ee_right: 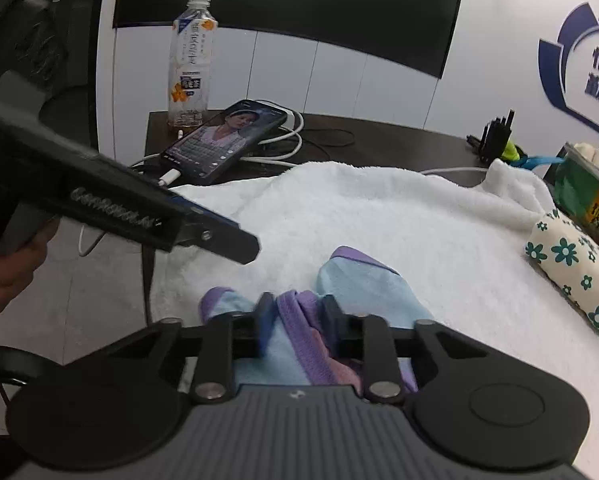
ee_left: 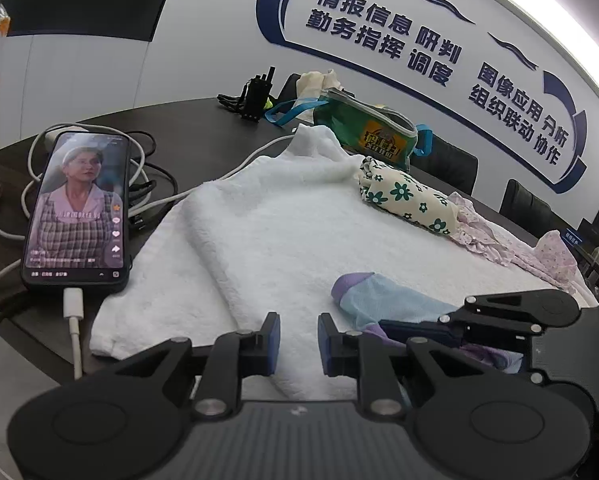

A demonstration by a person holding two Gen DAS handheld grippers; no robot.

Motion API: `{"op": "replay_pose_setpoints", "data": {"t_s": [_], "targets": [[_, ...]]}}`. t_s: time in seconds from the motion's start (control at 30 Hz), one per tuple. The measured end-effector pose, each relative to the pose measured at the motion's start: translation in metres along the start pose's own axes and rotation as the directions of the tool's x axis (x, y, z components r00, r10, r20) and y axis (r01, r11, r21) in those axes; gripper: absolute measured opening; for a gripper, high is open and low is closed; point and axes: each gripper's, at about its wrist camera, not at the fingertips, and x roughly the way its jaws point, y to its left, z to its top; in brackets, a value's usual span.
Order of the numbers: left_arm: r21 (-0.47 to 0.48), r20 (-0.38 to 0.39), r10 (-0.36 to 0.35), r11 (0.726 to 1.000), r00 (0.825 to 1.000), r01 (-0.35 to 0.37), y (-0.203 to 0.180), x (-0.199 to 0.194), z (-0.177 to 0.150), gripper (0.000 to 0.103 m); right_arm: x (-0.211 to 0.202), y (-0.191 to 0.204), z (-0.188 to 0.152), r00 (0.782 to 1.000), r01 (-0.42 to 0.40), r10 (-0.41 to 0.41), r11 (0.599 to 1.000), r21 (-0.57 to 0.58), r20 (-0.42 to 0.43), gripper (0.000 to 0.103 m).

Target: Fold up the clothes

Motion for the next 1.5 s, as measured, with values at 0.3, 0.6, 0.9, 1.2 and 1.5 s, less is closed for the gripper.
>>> {"op": "replay_pose_setpoints", "data": {"t_s": [0.3, 0.6, 0.9, 1.2, 1.5], "targets": [[0.018, -0.002, -0.013, 1.0, 1.0, 0.013, -0.009, 0.003, 0.0, 0.024, -0.054, -0.042, -0.006, 0.984, 0.022, -0.076, 0.948, 0.318, 0.158, 0.007], [0.133, -0.061, -0.209, 0.967, 0.976, 0.215, -0.08, 0.036, 0.002, 0.025, -0.162, -0.071, -0.075, 0.907, 0.118, -0.32, 0.817, 0.564, 0.274, 0.007], [0.253, -0.139, -0.339, 0.896, 0.931, 0.364, -0.157, 0.067, -0.011, 0.029, -0.231, -0.091, -0.166, 0.85, 0.342, -0.527, 0.582, 0.738, 0.022, 0.018], [0.256, -0.14, -0.31, 0.906, 0.94, 0.337, -0.162, 0.064, -0.014, 0.034, -0.221, -0.111, -0.157, 0.873, 0.314, -0.487, 0.601, 0.735, 0.026, 0.046], [0.342, -0.15, -0.312, 0.874, 0.938, 0.346, -0.192, 0.071, -0.017, 0.042, -0.196, -0.113, -0.148, 0.862, 0.401, -0.503, 0.605, 0.688, -0.06, 0.004]]}}
